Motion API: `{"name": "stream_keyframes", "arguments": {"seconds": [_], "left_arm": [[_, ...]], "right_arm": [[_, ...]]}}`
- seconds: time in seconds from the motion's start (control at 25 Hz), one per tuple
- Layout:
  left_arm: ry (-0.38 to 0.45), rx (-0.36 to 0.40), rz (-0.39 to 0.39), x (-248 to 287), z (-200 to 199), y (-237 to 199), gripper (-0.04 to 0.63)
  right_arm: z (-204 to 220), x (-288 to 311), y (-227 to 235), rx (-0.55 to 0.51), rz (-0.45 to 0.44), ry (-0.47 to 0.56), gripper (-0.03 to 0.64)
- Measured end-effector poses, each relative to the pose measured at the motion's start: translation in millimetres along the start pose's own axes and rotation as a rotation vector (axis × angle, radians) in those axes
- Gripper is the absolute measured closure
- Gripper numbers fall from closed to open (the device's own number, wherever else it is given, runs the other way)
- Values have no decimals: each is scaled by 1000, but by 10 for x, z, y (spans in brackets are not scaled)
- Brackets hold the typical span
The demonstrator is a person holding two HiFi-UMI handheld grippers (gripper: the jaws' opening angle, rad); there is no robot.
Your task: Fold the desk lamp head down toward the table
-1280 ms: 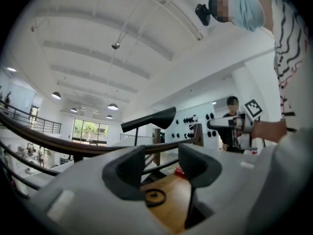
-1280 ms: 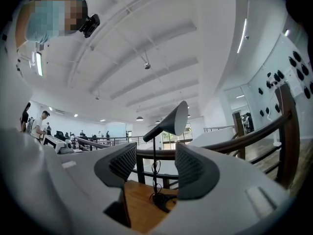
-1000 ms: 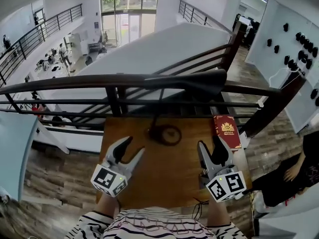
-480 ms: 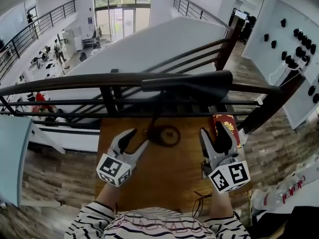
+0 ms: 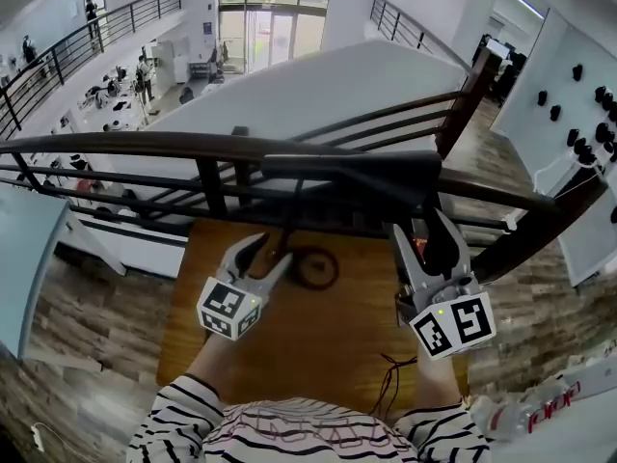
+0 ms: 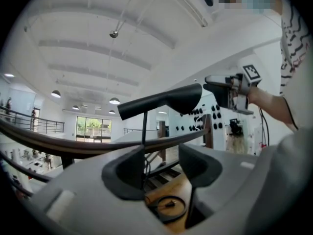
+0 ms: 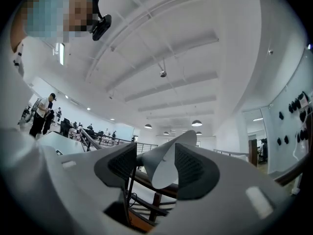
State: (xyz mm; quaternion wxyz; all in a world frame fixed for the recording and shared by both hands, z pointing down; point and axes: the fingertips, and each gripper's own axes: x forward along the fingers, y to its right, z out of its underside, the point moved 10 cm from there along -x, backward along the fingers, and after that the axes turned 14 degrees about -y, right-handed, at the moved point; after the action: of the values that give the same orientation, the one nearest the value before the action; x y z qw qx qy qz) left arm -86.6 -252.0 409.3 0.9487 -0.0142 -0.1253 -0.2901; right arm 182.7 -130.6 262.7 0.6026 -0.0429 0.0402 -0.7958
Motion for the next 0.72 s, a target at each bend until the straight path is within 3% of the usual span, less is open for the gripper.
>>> {"name": "stream_keyframes", "arguments": {"seconds": [0.32, 0.72], "left_arm": [[-67, -1, -69, 360, 60, 50, 380], [-83, 2, -87, 846, -129, -300, 385]], "right_arm": [[-310, 87, 393, -55, -81, 33, 387], [-531, 404, 626, -197, -70, -30, 387]]}}
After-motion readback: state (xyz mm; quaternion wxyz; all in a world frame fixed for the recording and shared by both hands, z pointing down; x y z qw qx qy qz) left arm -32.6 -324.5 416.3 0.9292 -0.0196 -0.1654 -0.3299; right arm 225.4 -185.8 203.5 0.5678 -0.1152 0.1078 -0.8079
